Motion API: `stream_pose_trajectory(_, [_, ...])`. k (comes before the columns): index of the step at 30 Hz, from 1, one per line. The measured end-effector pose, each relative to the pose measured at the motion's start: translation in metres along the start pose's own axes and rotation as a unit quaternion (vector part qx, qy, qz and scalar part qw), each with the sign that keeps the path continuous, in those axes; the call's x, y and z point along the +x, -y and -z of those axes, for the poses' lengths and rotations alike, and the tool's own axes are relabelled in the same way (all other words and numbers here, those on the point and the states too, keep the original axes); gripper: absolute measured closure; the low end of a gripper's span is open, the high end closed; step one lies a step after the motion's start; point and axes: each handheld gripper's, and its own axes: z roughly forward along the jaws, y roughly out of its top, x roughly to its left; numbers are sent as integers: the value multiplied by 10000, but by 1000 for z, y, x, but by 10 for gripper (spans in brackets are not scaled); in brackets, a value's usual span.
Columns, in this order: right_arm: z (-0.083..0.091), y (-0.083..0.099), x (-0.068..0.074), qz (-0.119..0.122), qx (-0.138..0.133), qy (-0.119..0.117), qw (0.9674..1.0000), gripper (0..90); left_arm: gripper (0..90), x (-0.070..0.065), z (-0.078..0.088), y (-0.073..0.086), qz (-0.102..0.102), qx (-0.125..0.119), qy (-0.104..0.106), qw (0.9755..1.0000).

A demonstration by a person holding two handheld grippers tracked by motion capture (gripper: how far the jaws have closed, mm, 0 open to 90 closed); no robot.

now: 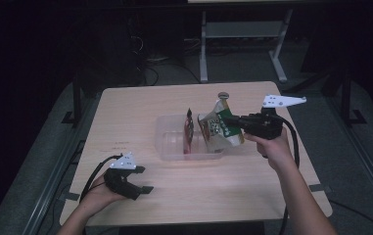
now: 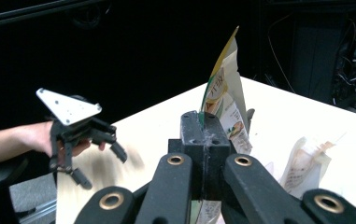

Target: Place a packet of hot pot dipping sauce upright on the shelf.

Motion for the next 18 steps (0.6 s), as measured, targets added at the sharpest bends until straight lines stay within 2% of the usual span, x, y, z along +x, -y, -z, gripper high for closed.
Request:
stream_pose_trajectory(1, [-2,0,-2,-17,-3,50,10000,900,187,1,0,0,-51,48,-5,10000])
stream_pose_trajectory(7, [-16,1,-9,-132,-16,158,9998,900,186,1,1,0,-53,56,4,10000])
stream_pose_trajectory(14, [-22,5,-12,-150,79,330,9993,900,185,2,0,0,-73,94,16,9999])
stream_pose_trajectory(18, [-25,10,-14,-191,152,343,9991,900,184,1,-2,1,-70,136,44,9999])
